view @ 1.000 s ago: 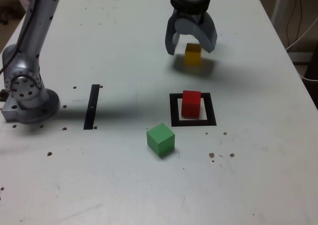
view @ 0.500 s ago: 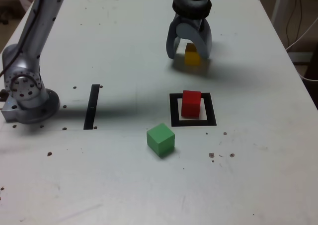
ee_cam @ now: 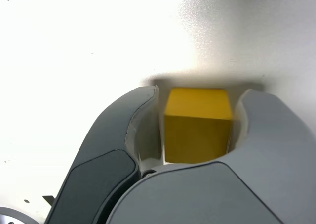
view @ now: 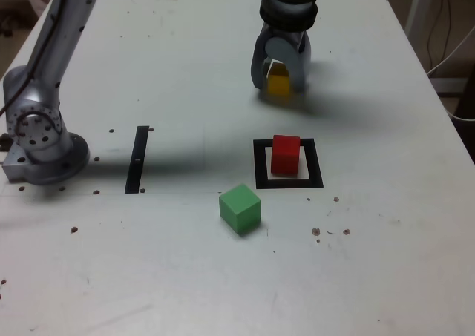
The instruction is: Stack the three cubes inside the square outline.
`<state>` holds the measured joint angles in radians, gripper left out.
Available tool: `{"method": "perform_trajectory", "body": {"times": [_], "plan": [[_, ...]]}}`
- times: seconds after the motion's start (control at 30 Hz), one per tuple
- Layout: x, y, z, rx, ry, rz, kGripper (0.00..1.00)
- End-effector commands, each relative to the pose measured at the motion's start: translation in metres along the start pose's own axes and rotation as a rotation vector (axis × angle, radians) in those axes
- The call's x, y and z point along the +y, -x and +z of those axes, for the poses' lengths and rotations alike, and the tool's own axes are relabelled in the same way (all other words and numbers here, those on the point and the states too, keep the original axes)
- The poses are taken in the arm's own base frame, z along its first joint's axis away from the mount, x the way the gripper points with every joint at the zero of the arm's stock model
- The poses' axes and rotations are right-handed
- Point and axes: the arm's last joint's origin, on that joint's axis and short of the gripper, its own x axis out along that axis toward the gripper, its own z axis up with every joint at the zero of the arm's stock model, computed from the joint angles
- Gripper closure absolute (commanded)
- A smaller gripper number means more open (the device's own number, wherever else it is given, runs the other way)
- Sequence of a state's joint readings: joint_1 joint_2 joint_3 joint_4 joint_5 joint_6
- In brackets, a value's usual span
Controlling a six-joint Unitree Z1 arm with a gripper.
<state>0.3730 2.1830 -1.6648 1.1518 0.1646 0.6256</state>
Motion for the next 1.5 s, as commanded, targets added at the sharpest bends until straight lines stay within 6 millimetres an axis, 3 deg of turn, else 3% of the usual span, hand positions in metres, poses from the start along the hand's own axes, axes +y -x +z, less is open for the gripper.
{"method": "perform_trajectory", "body": {"times": [0.0,0.3,0.47,0.63,0.9,1.17,1.47], "plan": [[0.0,-0.001,0.0,0.007,0.005,-0.003,0.71],[-0.002,0.005,-0.003,0.026,0.001,-0.011,0.74],[-0.012,0.025,-0.005,0.002,-0.012,0.026,0.74],[-0.044,0.061,-0.01,-0.03,-0.039,0.059,0.75],[-0.121,0.109,-0.016,-0.086,-0.103,0.083,0.74],[-0.173,0.104,-0.01,-0.079,-0.071,0.04,0.74],[-0.185,0.087,0.004,-0.085,-0.009,0.008,0.74]]}}
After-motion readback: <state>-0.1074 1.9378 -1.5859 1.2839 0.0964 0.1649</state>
